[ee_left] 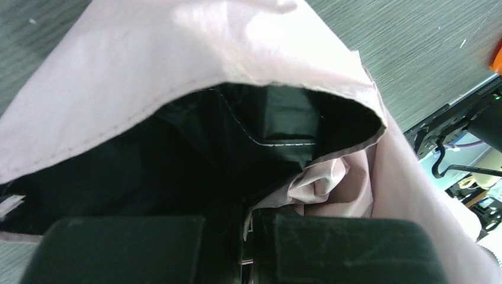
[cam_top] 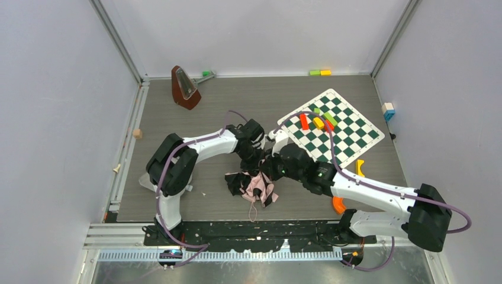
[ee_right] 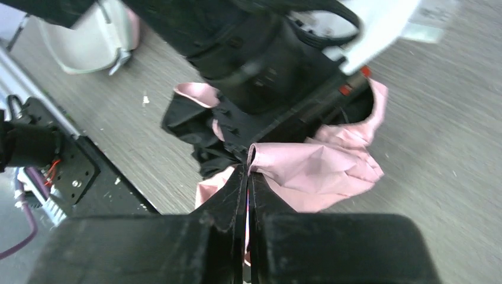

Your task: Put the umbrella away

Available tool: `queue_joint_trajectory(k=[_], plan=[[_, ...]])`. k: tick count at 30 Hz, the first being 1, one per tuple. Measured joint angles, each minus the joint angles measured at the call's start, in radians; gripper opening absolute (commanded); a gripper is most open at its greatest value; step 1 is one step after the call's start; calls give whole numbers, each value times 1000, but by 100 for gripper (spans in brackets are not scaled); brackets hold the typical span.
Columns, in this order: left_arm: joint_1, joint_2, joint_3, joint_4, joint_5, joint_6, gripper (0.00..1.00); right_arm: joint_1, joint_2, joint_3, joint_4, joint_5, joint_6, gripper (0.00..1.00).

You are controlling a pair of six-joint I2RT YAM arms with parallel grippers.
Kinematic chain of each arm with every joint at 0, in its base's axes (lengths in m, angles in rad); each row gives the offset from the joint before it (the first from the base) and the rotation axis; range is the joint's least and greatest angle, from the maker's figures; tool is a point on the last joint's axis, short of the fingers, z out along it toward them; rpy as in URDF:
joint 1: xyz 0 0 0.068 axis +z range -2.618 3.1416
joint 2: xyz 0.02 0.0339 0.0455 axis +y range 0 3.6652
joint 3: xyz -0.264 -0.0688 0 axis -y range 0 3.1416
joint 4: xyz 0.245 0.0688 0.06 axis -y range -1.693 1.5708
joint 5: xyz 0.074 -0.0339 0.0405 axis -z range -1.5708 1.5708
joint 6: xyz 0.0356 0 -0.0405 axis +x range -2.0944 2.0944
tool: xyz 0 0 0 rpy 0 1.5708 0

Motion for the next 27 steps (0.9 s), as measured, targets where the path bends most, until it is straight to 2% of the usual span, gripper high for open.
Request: queue_joint_trajectory(k=[7, 10, 13, 17, 22, 27], plan=[[4, 13, 45, -67, -25, 68, 0, -49, 106, 89, 47, -223, -85, 5], [8, 7, 45, -77, -42, 87, 0, -61, 136, 96, 68, -271, -91, 5], [15, -18, 8, -44, -38, 87, 0, -66, 142, 75, 114, -282, -78, 5], [34, -53, -62, 42, 10, 79, 1, -103, 113, -26, 259, -303, -8, 5], [51, -93, -150, 161, 77, 73, 4, -208, 24, -163, 301, -261, 60, 5], [52, -93, -168, 213, 119, 70, 18, -270, -48, -228, 287, -220, 93, 5]])
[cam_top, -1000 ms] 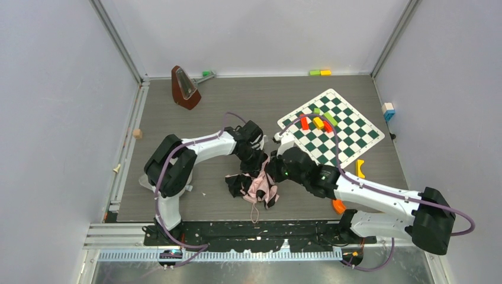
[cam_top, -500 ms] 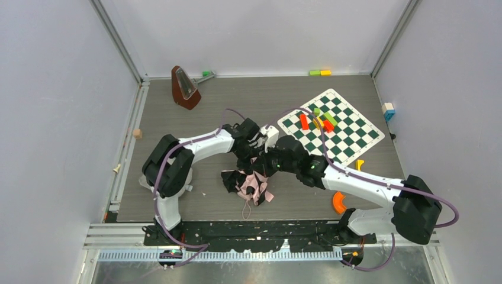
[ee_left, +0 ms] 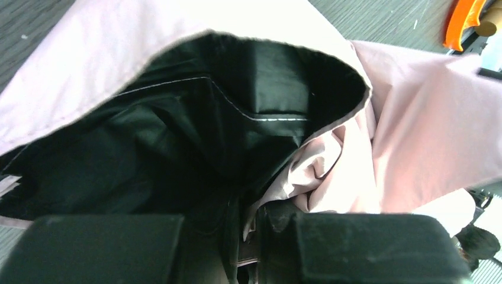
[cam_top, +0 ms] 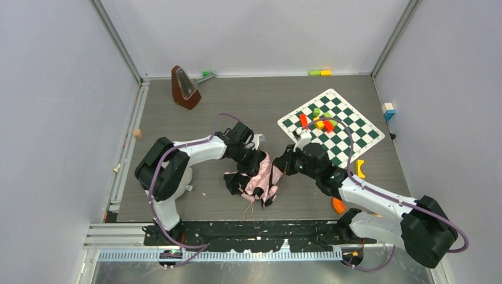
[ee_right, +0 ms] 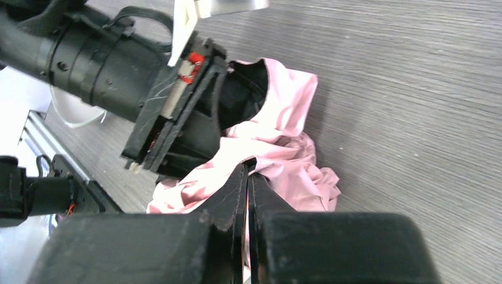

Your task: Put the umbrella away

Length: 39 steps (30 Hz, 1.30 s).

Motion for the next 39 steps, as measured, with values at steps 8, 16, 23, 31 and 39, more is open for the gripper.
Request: queue_joint_trajectory(k=[8, 16, 23, 31, 39], plan=[[2, -64, -91, 132, 26, 2, 36, -90, 92, 40, -16, -101, 3, 5], [9, -92, -136, 217, 55, 3, 53, -109, 349, 206, 16, -317, 33, 5], [20, -140, -190, 286, 67, -6, 64, -114, 432, 215, 108, -423, 108, 5], [82, -192, -291, 433, 111, -92, 69, -89, 431, 158, 211, -442, 193, 5], [134, -193, -372, 613, 186, -217, 88, -77, 412, 74, 305, -418, 281, 5]])
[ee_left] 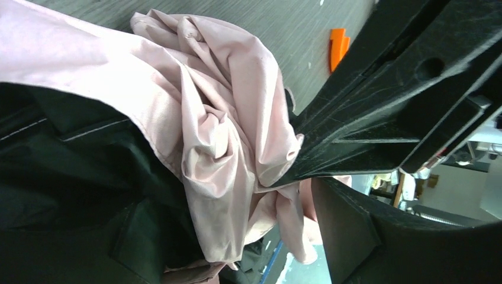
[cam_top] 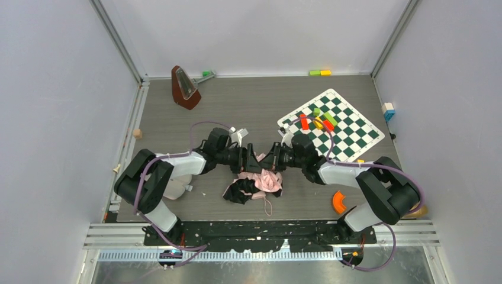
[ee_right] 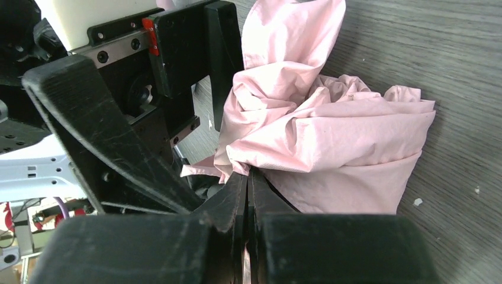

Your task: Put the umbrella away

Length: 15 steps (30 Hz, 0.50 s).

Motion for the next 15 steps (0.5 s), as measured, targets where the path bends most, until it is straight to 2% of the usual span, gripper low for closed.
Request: queue_joint_trajectory(k=[5, 8, 11, 13, 15], plan=[[4, 6, -20, 70, 37, -44, 88, 10, 3, -22, 70, 23, 66, 5], [2, 11, -12, 46, 47, -29, 77, 18, 21, -22, 102, 35, 103, 5], [-13, 12, 35, -67, 13, 27, 70, 21, 31, -22, 111, 44, 127, 5], [-31, 14, 79, -164, -32, 77, 61, 22, 31, -16, 102, 51, 132, 5], [-42, 19, 112, -235, -75, 114, 44, 22, 31, -2, 88, 57, 136, 5]])
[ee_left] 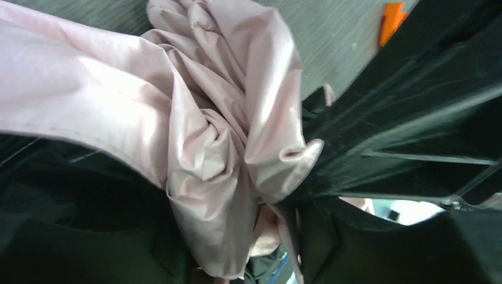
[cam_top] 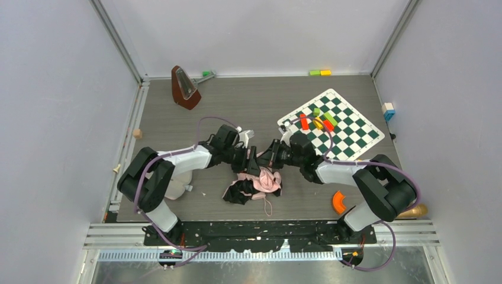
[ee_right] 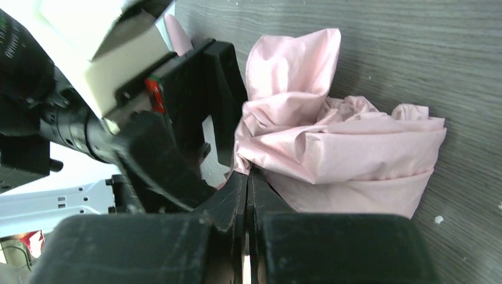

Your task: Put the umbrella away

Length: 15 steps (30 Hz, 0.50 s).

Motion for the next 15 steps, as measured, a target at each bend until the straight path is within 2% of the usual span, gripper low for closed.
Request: queue_joint_trajectory(k=[2, 3, 5, 6, 7, 8, 11, 15], plan=[[-10, 13, 33, -75, -42, 27, 12, 0, -2, 19, -20, 14, 3, 5], [-13, 22, 51, -116, -67, 39, 0, 0, -4, 26, -27, 23, 6, 5], [-15, 45, 84, -183, -116, 42, 0, 1, -18, 32, -51, 16, 13, 11], [-15, 59, 103, -198, -127, 41, 0, 10, -28, 38, -66, 2, 13, 27], [-15, 72, 128, -218, -146, 42, 0, 24, -45, 53, -95, -12, 8, 36], [-15, 79, 144, -230, -161, 42, 0, 36, -66, 72, -132, -15, -3, 53], [-16, 84, 164, -253, -190, 47, 0, 47, -130, 141, -263, 5, -72, 80], [-16, 84, 166, -257, -195, 43, 0, 44, -288, 204, -445, 101, -203, 94]])
